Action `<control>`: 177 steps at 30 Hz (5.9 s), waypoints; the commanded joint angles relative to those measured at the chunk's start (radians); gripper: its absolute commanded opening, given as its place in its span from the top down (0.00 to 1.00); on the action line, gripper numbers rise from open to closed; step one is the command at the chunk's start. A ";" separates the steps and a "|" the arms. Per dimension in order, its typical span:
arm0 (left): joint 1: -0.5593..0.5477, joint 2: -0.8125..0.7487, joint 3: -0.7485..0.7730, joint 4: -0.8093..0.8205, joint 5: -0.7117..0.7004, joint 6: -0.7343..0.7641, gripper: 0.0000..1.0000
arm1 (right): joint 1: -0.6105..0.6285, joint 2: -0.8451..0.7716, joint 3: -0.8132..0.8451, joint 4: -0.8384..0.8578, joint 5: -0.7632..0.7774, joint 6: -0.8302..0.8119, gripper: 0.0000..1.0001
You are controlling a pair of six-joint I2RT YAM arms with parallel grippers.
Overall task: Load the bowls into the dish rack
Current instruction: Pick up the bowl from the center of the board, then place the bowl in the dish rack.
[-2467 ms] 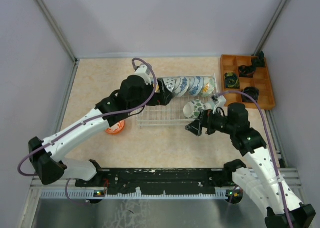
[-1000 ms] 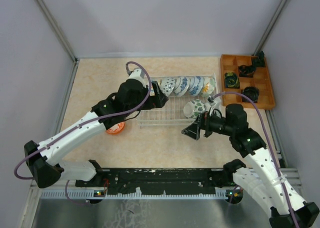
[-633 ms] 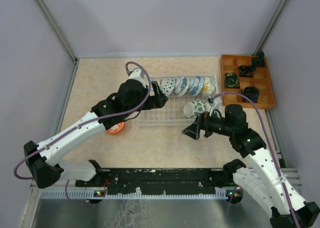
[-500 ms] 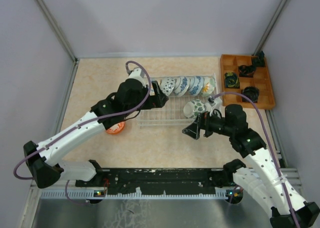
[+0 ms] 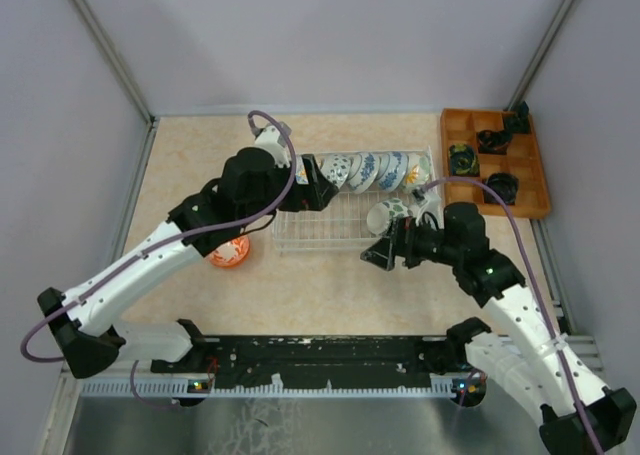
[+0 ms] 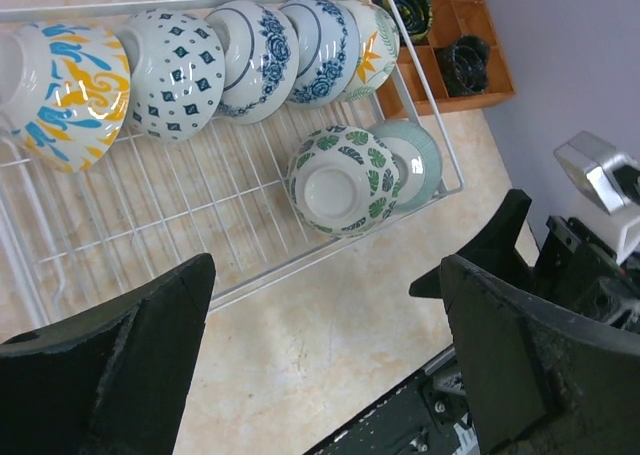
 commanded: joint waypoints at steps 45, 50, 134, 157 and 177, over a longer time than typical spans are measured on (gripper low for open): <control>0.011 -0.783 -0.002 -0.302 0.007 0.044 0.00 | 0.819 1.608 1.396 0.099 0.612 -0.220 0.53; 0.012 -0.784 0.005 -0.308 0.011 0.044 0.00 | 0.823 1.667 1.457 0.075 0.630 -0.227 0.59; 0.012 -0.810 0.005 -0.301 -0.019 0.057 0.00 | 0.835 1.164 1.186 0.318 0.612 -0.164 1.00; 0.012 -0.603 -0.074 -0.142 0.066 0.090 0.00 | 0.273 0.443 0.339 0.530 0.360 0.256 1.00; 0.012 -0.571 -0.118 -0.103 0.085 0.084 0.00 | 0.174 0.474 0.023 0.870 0.319 0.507 1.00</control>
